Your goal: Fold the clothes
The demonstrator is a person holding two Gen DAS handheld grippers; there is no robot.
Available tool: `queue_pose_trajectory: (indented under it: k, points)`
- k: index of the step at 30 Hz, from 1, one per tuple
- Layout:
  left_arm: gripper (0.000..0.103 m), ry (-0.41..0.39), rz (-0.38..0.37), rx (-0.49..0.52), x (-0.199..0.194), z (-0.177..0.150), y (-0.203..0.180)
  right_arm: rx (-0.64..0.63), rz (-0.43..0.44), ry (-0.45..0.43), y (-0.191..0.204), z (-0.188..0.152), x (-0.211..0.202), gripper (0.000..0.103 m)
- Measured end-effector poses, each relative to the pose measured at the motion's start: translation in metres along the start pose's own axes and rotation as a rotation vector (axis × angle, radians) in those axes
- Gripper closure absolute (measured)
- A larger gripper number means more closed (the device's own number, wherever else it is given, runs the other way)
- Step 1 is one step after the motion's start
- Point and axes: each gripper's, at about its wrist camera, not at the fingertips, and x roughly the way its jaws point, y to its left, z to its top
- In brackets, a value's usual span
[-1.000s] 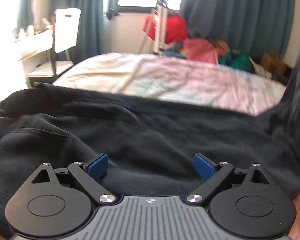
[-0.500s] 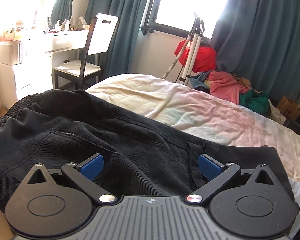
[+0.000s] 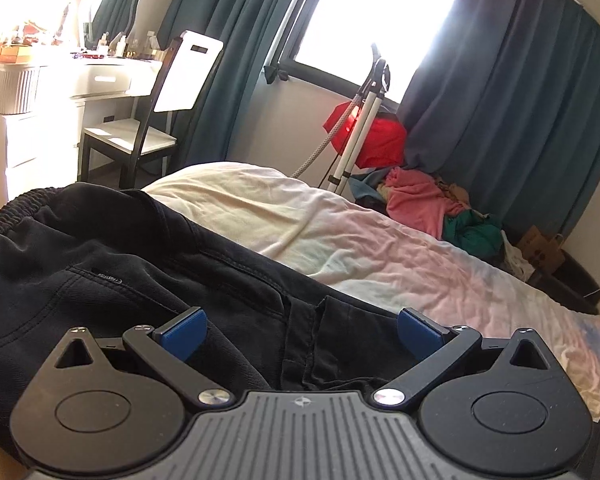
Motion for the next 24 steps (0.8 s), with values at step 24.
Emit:
queue_pose_trajectory:
  k: [24]
  points:
    - [0.005,0.216,0.126,0.273,0.03,-0.063,-0.014,0.444,-0.356,0.127,-0.131,-0.048,-0.075,0.037]
